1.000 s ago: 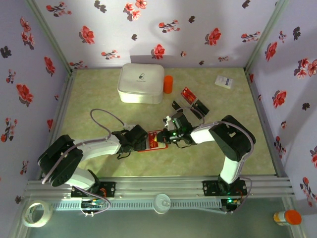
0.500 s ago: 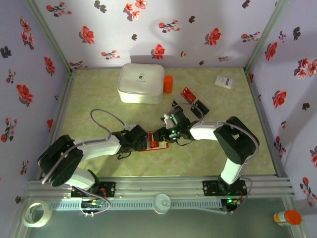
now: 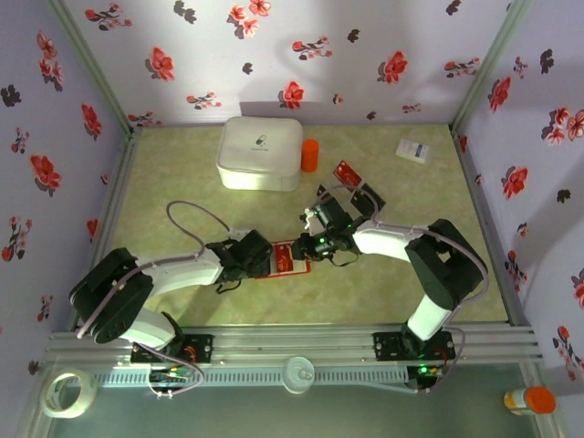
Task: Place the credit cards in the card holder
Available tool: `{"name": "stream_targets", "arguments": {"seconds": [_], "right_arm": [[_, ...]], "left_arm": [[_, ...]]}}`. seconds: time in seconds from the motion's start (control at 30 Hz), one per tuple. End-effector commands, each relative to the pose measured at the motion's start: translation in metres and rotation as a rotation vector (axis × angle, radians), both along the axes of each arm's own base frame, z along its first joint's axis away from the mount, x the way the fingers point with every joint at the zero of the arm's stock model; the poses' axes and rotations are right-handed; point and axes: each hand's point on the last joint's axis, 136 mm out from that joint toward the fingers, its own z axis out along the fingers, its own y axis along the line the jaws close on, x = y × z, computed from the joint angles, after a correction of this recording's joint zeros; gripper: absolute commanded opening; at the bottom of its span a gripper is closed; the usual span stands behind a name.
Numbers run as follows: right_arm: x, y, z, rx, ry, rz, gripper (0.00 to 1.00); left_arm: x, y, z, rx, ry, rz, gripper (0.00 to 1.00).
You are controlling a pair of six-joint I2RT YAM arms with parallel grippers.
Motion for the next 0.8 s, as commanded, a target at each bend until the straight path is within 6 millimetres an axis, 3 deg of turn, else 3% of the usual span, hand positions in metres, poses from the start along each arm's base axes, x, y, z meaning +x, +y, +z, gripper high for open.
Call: {"name": "stream_targets", "arguments": {"seconds": [0.0, 0.4, 0.77], "right_arm": [[0.002, 0.002, -0.004, -0.034, -0.007, 0.002, 0.19], [0.001, 0.015, -0.023, -0.079, 0.011, 0.024, 0.18], [-0.004, 0.031, -0.026, -0.080, 0.014, 0.047, 0.16]], "left_arm": [[-0.017, 0.019, -0.015, 0.076, 0.058, 0.004, 0.94], [-0.017, 0.019, -0.016, 0.074, 0.058, 0.004, 0.94], [-0.016, 0.017, -0.016, 0.070, 0.057, 0.002, 0.94]]}}
